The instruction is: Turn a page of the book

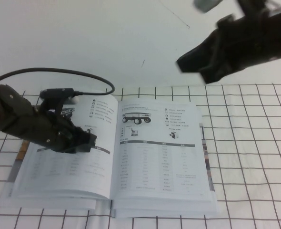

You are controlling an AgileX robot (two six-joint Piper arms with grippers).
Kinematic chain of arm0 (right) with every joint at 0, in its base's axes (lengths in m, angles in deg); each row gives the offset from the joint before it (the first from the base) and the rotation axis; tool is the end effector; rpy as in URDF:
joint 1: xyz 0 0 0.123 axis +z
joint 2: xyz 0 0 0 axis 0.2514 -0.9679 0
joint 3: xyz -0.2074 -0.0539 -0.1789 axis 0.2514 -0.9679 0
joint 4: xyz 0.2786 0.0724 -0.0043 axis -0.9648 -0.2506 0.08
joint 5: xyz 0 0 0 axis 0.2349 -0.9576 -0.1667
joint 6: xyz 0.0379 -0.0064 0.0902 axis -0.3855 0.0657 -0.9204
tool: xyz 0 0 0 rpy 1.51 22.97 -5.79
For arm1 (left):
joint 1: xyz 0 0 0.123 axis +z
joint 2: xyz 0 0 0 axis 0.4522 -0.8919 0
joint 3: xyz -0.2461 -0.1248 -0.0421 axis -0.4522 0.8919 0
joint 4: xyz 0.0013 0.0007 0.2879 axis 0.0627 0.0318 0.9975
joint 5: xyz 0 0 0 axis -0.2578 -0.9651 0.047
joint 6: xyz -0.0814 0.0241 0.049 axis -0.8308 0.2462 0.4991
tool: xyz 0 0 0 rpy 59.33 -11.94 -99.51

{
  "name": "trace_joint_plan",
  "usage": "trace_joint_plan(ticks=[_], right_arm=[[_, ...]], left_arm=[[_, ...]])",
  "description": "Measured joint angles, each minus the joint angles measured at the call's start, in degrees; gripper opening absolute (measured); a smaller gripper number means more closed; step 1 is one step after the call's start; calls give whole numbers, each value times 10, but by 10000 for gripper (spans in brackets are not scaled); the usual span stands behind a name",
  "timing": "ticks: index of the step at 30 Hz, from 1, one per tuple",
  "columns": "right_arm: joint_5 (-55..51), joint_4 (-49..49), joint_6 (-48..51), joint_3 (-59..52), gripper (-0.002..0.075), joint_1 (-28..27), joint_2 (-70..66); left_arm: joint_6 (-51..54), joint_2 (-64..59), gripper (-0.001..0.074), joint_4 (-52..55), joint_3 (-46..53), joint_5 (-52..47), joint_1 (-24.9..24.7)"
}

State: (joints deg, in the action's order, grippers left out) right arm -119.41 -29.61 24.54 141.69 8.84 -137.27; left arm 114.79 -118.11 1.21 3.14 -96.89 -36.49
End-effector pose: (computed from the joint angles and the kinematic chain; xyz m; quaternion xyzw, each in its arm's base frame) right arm 0.3416 0.1963 0.3630 -0.3942 0.7894 0.2349 0.4077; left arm 0.3694 -0.0987 0.1548 0.1237 0.9471 -0.1987 0.2198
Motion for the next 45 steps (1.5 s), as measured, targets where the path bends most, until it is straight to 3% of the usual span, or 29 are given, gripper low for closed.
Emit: trace_joint_plan(ticks=[5,9,12,18,27,33,39,45], right_arm=[[-19,135,-104,0,-1,-53,111],[-49,275,-192,0,-1,-66,184],[-73,320,-224,-2,-1,-66,230],[-75,334,-236,-56,-1,-66,326],[8,337,-257,-285,-1,-66,459],[55,337,-261,-399,-1,-66,577],[125,314,-267,-489,-1,-66,690],[168,298,-280,-567,-1,-66,730]], left_arm=[[13,78,-2,-17,0,-11,0],[14,163,-2,-18,0,-27,0],[15,226,-2,-18,0,-46,0],[15,340,-2,-18,0,-68,0],[3,451,-2,1,0,-137,0],[-73,548,-2,81,8,-176,0],[-127,686,-2,110,90,-157,0],[-134,800,-2,112,242,-89,0]])
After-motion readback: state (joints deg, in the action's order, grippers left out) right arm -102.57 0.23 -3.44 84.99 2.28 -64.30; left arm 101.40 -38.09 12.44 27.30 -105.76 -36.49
